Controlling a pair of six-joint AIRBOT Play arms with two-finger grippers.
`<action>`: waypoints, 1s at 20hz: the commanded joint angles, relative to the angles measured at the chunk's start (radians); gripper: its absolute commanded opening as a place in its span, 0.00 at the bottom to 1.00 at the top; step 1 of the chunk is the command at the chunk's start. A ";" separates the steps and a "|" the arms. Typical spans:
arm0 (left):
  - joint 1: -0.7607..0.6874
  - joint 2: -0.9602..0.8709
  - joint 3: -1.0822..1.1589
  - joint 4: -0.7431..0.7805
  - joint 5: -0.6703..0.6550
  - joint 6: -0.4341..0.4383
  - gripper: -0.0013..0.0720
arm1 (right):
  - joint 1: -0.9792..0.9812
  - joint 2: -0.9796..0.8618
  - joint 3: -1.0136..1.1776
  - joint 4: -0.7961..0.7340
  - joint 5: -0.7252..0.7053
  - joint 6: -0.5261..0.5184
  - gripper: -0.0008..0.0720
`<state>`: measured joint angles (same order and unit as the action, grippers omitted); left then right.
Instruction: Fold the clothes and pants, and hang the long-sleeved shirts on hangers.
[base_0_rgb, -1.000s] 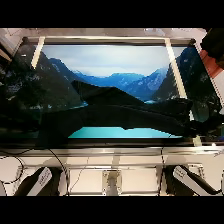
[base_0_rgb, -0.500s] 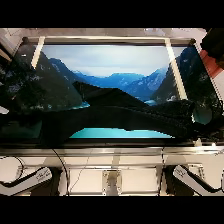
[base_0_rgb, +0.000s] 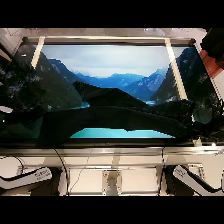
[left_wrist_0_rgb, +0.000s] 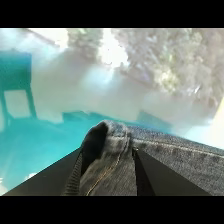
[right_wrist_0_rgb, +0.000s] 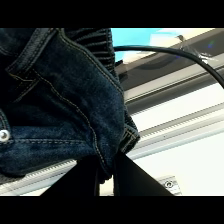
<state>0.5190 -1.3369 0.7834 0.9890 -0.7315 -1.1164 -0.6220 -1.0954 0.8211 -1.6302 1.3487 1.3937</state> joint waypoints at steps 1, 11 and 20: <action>-0.020 -0.069 0.023 -0.059 0.009 0.051 0.52 | -0.001 0.000 0.000 0.000 -0.002 0.000 0.05; -0.062 -0.115 0.062 -0.058 -0.035 0.050 0.05 | -0.001 0.003 0.000 0.001 0.005 0.000 0.05; -0.115 -0.150 0.635 -0.298 -0.340 0.068 0.04 | 0.020 -0.037 0.170 0.423 -0.113 -0.075 0.04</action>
<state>0.4343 -1.4670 1.1912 0.7624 -0.9489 -1.0328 -0.6167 -1.1084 0.9058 -1.4158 1.2976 1.3479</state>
